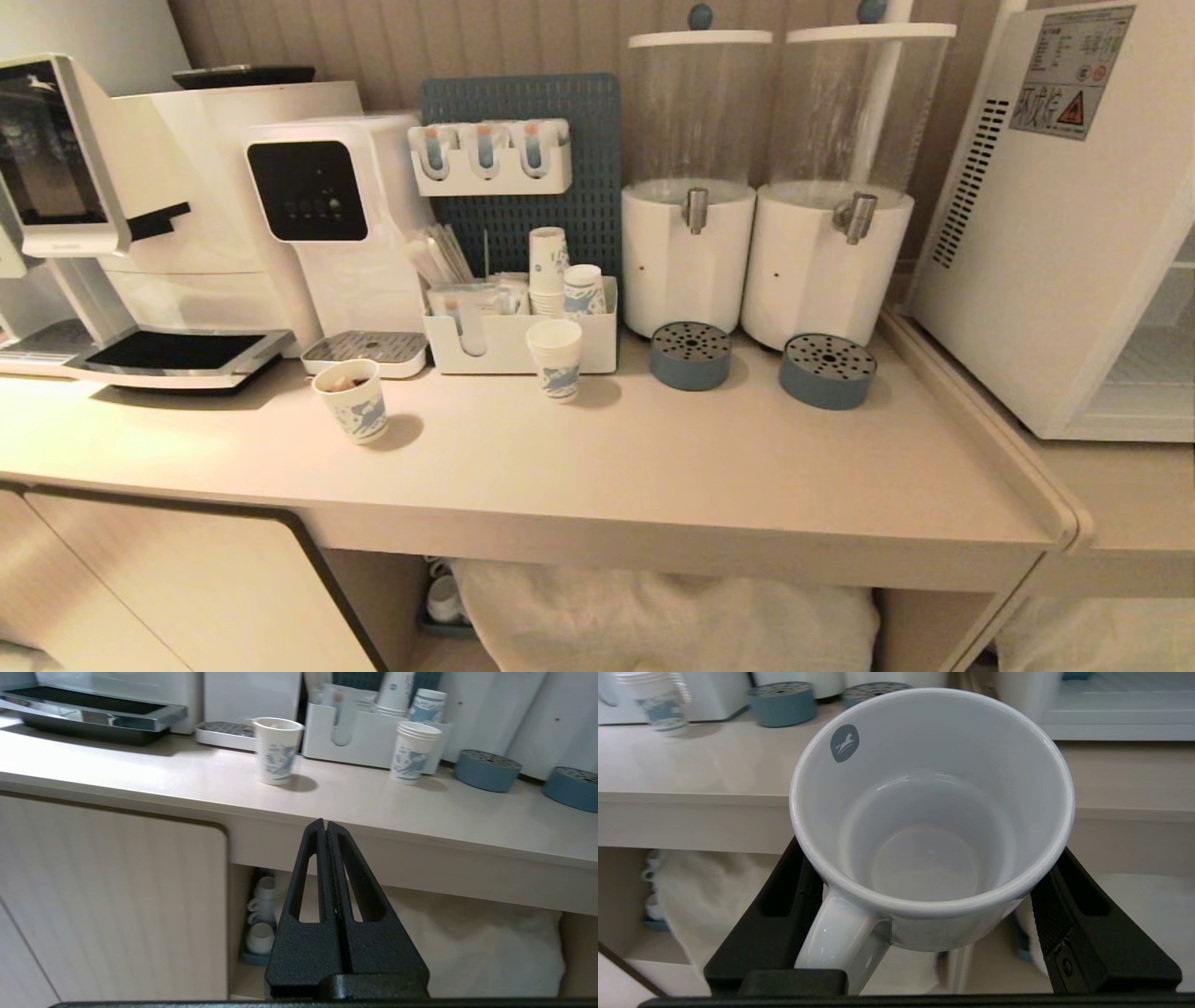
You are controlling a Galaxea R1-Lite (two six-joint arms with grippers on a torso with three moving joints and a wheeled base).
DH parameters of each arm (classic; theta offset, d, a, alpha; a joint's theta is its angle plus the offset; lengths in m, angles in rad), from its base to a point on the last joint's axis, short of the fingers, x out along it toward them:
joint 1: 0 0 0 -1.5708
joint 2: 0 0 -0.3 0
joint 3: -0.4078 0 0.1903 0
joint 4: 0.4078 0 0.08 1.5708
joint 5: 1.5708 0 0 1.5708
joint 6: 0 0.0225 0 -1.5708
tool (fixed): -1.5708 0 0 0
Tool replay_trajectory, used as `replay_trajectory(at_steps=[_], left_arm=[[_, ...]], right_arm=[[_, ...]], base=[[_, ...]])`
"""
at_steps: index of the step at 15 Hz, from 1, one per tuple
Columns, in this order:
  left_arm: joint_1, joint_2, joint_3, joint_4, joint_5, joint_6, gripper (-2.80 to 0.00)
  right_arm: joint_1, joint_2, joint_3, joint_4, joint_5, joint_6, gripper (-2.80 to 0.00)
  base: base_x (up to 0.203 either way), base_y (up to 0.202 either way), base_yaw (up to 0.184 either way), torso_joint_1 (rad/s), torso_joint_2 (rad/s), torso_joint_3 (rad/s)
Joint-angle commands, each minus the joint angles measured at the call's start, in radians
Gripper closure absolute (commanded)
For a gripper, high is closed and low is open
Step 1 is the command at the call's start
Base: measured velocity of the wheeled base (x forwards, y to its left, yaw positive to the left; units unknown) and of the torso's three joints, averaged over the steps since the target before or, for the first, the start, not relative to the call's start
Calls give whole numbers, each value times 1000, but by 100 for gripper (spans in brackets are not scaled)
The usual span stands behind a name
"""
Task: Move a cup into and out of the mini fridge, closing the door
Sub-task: Put the ceramic cup in the freezer
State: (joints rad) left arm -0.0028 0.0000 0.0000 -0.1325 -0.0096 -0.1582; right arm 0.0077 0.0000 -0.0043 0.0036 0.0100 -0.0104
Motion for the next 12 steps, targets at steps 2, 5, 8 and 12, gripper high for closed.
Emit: replay_trajectory(at_steps=[2,5,8,12], left_arm=[[0,-5,40,-1,0,-1,0],[0,-5,40,-1,0,-1,0],[0,-5,40,-1,0,-3,0],[0,-5,40,-1,0,-1,0]], right_arm=[[0,2,-2,-1,1,0,0],[0,2,-2,1,1,0,0],[0,2,-2,1,1,0,0],[0,2,-2,4,1,0,0]], base=[[0,-189,1,3,2,5],[0,-193,0,3,5,1],[0,-191,2,4,1,4],[0,-193,2,5,2,1]])
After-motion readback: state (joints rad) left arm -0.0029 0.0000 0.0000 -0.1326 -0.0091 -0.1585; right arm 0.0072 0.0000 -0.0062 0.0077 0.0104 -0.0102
